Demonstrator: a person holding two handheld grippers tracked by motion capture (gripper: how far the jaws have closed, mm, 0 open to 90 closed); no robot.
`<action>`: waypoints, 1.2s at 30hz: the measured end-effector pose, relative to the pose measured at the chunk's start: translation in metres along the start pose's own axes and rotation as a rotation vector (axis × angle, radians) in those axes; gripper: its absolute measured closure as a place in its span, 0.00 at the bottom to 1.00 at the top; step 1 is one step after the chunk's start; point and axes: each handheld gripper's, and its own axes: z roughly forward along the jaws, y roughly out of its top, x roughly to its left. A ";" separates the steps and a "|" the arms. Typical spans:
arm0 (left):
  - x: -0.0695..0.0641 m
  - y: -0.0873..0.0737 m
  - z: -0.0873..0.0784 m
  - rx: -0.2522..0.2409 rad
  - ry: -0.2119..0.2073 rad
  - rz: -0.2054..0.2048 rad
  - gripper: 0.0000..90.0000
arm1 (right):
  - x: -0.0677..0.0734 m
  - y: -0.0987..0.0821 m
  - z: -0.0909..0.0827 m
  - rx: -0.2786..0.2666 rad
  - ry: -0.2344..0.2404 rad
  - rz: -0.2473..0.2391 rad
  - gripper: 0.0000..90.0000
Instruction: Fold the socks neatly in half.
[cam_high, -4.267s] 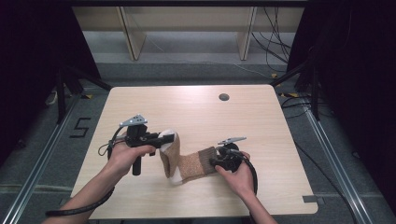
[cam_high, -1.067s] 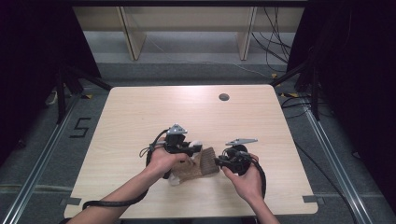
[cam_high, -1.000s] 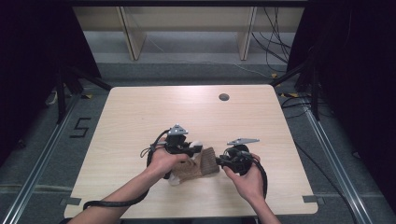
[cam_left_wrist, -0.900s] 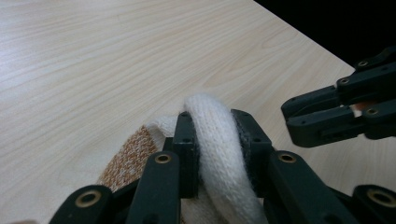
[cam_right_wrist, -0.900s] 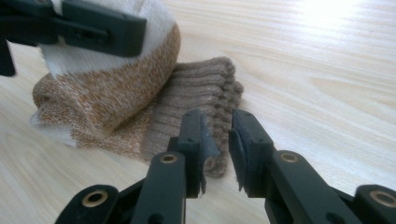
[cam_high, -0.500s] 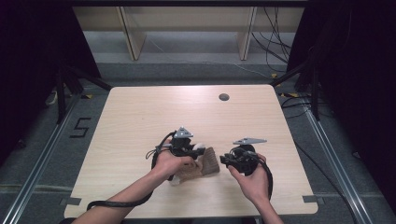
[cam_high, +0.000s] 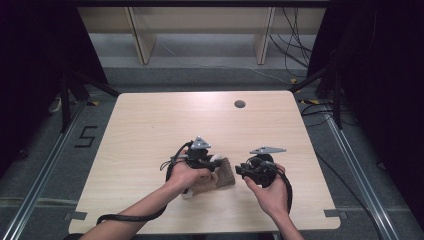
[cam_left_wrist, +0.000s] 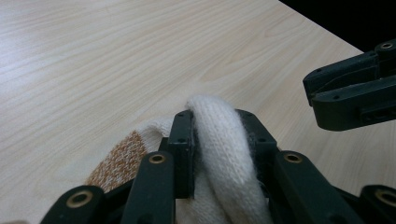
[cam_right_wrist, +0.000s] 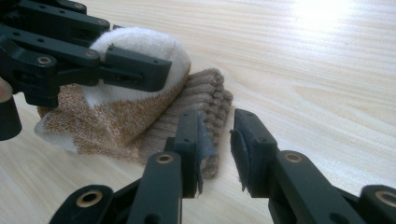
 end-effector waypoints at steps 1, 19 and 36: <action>-0.001 0.000 0.001 -0.007 0.006 -0.003 0.76 | 0.000 0.000 0.000 -0.001 0.001 0.000 0.80; -0.015 0.008 -0.003 -0.071 -0.030 0.082 0.48 | -0.006 0.006 -0.008 -0.052 -0.031 -0.008 0.72; -0.011 -0.011 -0.029 0.048 -0.034 0.221 0.48 | 0.003 0.015 -0.002 -0.042 0.017 -0.012 0.76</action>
